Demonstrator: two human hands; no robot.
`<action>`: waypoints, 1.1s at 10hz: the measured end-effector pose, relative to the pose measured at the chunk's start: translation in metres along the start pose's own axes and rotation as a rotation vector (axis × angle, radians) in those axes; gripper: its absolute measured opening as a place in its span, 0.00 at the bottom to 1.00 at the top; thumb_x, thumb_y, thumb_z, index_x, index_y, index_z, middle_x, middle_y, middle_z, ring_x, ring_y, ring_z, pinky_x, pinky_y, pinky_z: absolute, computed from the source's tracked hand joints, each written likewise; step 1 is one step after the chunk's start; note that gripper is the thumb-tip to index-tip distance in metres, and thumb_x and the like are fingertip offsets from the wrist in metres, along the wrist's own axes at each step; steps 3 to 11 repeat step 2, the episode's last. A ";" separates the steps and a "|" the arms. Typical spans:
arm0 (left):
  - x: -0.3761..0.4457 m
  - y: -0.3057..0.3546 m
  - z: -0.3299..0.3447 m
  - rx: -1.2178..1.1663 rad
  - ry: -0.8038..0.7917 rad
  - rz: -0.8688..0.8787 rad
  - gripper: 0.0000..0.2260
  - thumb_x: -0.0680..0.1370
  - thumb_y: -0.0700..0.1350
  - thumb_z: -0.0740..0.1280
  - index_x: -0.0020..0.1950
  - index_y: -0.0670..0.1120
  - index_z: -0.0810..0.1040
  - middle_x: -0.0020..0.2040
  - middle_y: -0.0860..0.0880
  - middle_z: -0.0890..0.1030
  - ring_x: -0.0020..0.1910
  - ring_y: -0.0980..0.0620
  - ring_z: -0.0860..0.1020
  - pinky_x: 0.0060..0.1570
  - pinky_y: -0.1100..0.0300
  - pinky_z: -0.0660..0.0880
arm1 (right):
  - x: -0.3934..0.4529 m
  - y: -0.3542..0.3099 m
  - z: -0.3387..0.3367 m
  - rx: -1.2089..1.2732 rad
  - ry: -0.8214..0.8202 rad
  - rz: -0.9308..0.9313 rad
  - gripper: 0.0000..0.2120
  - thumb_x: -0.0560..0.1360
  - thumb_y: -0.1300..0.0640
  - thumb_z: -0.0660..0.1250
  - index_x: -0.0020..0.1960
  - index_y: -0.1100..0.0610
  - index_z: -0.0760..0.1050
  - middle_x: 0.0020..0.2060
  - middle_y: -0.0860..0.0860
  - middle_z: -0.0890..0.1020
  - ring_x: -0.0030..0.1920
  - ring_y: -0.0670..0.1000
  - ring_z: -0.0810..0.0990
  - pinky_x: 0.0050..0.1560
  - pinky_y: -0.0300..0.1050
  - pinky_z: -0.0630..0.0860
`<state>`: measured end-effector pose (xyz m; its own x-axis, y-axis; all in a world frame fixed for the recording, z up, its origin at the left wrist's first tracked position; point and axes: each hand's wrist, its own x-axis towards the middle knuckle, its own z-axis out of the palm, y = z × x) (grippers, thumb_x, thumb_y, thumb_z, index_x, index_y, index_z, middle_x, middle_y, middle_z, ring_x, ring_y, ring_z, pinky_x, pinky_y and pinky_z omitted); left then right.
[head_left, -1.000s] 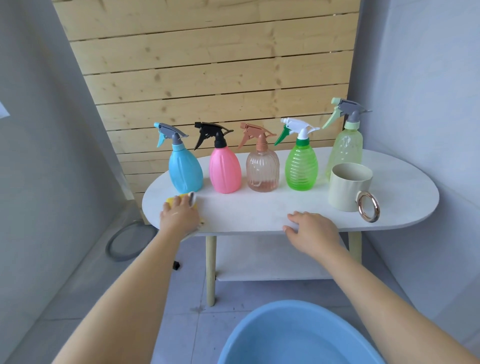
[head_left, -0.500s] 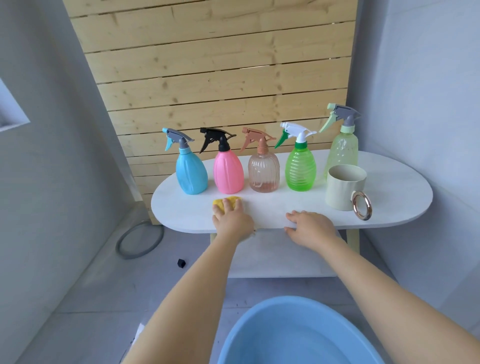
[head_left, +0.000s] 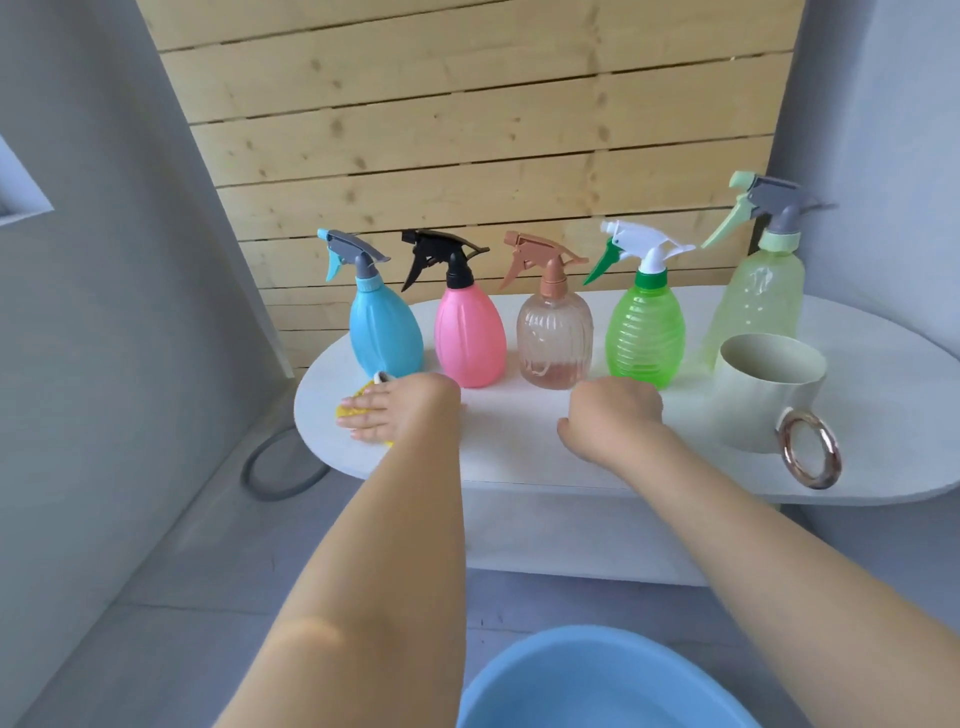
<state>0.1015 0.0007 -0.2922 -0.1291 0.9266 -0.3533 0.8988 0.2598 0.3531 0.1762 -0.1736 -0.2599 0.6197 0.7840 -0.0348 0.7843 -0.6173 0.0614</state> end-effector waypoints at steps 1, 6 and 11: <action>-0.001 0.010 -0.008 -0.103 -0.033 -0.025 0.25 0.84 0.47 0.47 0.78 0.41 0.42 0.78 0.40 0.41 0.76 0.37 0.41 0.73 0.43 0.40 | 0.022 -0.010 -0.004 0.003 -0.071 -0.002 0.14 0.77 0.53 0.62 0.60 0.55 0.74 0.57 0.51 0.79 0.58 0.54 0.77 0.43 0.39 0.67; 0.013 0.008 -0.003 -0.142 -0.125 -0.073 0.26 0.83 0.51 0.49 0.78 0.43 0.45 0.78 0.41 0.44 0.76 0.37 0.43 0.72 0.43 0.39 | 0.031 -0.016 -0.021 0.069 -0.175 -0.007 0.16 0.77 0.52 0.61 0.63 0.57 0.72 0.60 0.52 0.77 0.60 0.55 0.76 0.46 0.41 0.66; 0.013 0.008 -0.003 -0.142 -0.125 -0.073 0.26 0.83 0.51 0.49 0.78 0.43 0.45 0.78 0.41 0.44 0.76 0.37 0.43 0.72 0.43 0.39 | 0.031 -0.016 -0.021 0.069 -0.175 -0.007 0.16 0.77 0.52 0.61 0.63 0.57 0.72 0.60 0.52 0.77 0.60 0.55 0.76 0.46 0.41 0.66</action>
